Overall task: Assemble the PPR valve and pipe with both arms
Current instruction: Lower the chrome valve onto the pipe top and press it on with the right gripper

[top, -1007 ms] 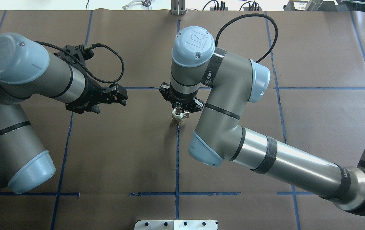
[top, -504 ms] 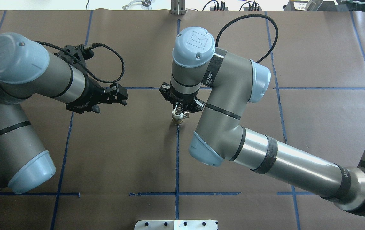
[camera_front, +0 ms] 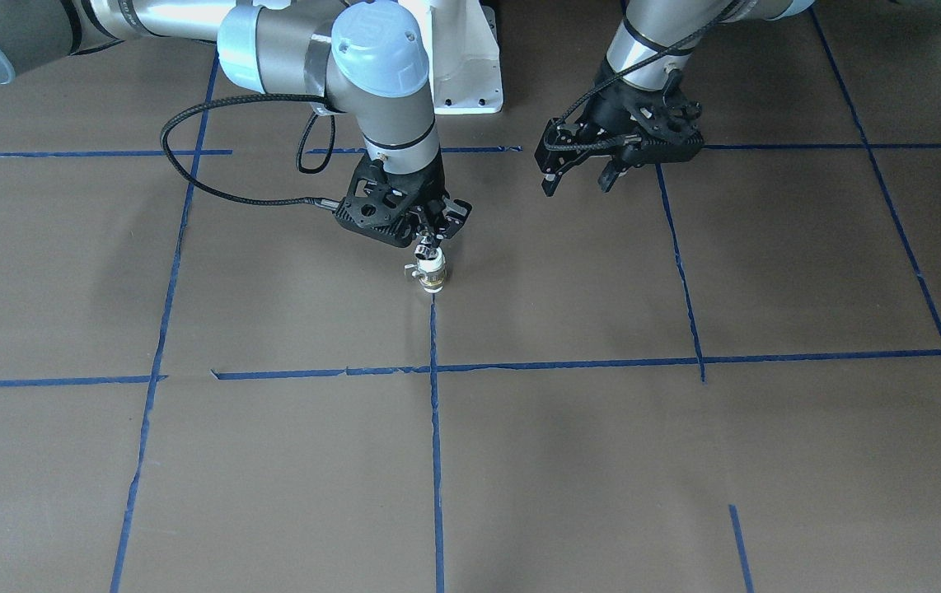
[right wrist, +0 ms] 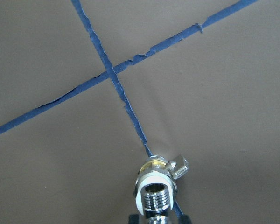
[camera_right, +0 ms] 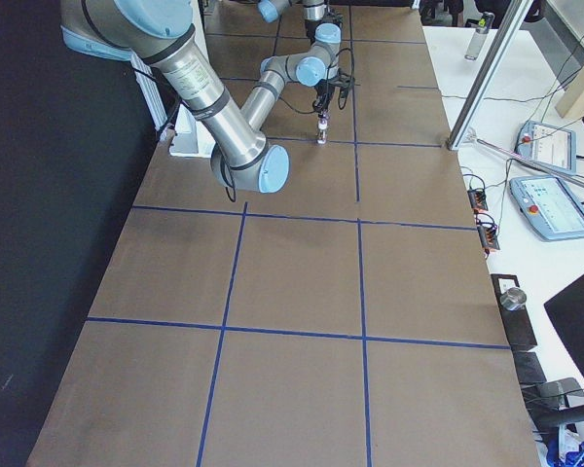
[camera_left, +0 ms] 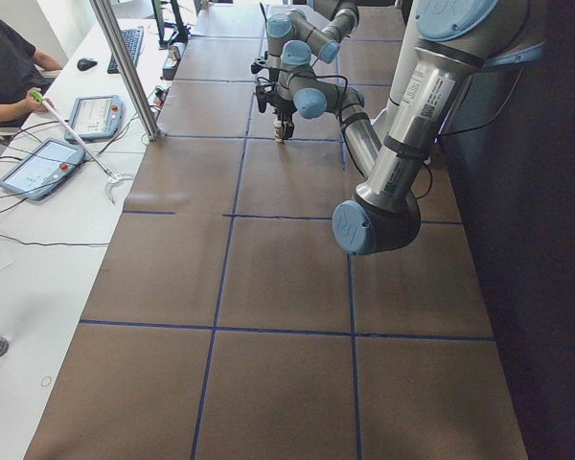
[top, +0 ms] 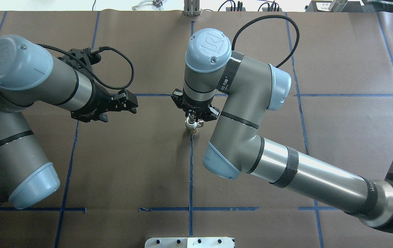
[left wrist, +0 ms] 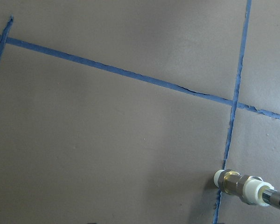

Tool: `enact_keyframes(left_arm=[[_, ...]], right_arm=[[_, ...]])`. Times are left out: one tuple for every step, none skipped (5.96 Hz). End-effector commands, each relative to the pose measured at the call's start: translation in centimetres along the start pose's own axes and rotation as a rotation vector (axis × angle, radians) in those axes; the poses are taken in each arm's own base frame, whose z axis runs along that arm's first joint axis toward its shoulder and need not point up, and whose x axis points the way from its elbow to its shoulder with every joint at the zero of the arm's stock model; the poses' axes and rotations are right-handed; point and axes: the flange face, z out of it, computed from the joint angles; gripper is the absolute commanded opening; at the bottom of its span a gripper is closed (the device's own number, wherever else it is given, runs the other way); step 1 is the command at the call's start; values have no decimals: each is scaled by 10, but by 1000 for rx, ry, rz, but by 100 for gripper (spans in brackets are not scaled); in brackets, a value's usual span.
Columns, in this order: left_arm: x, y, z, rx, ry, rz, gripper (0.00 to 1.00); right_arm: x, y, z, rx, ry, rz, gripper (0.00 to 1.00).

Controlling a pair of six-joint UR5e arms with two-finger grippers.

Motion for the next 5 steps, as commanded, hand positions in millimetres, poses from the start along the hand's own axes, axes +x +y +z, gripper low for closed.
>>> enact_keyframes(left_arm=[[0,0,0,0,0,-2,87],[1,0,-1,0,2,0,87],[1,0,-1,0,2,0,87],[2,1,-2,0,5,1,87],[2,1,-2,0,5,1,87]], right_arm=[[0,3,2,-3,0,-4,6],[1,4,4,-4,3,-4,6],[2,3,4,-3,5,-3,7],[2,3,5,-3,6,-3,10],[2,2,7,-3,10,-1,32]])
